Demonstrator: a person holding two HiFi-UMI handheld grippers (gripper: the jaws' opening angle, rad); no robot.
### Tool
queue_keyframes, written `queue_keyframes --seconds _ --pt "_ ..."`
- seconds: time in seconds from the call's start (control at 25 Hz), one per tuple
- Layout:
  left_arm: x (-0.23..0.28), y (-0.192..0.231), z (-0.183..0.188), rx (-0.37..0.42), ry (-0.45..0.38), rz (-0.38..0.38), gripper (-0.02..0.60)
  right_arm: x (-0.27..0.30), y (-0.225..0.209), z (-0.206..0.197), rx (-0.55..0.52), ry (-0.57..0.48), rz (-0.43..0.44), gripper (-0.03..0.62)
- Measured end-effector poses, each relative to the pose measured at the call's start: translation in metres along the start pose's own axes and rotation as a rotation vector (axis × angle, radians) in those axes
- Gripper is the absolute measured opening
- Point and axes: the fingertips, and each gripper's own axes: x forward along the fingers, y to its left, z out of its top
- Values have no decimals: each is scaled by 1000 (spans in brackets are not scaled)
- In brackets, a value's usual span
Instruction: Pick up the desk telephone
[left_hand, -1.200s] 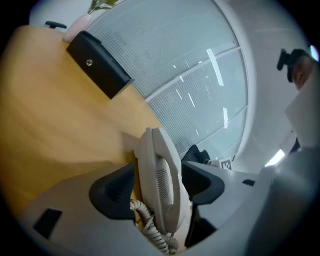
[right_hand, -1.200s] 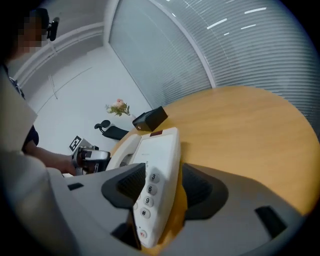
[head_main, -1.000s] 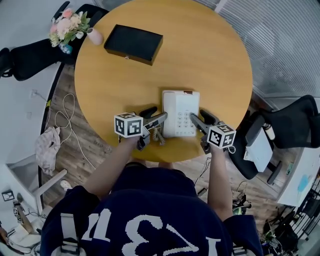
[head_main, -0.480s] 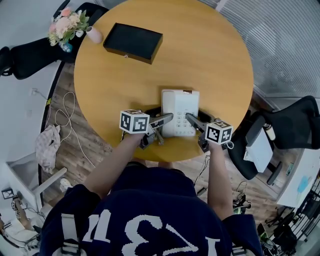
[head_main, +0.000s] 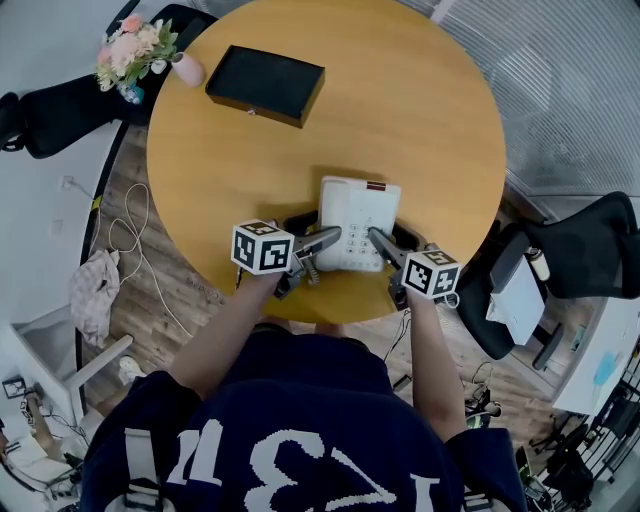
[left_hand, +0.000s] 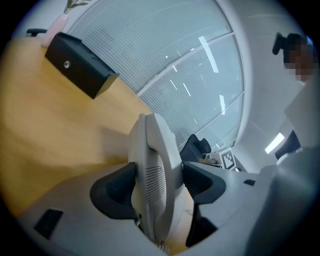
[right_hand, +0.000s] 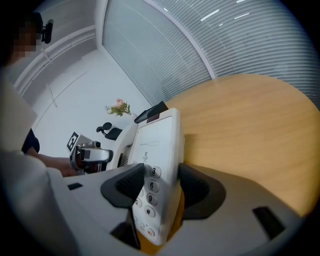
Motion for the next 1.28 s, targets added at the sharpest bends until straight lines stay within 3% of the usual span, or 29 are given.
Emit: queue_keyframes --seconds 0.24,0.8,1.04,1.28 --pt "-17 -22 48 141 -59 0 301 -9 22 36 3 -163 -8 232" --pt "-93 -120 182 456 -364 -58 296 -60 116 191 -281 -407 56 224" --pt "-128 -164 216 571 -460 -75 295 -87 157 229 -334 -514 82 219" --pt "-148 -187 226 617 -516 -105 293 -107 182 244 -396 -592 71 216"
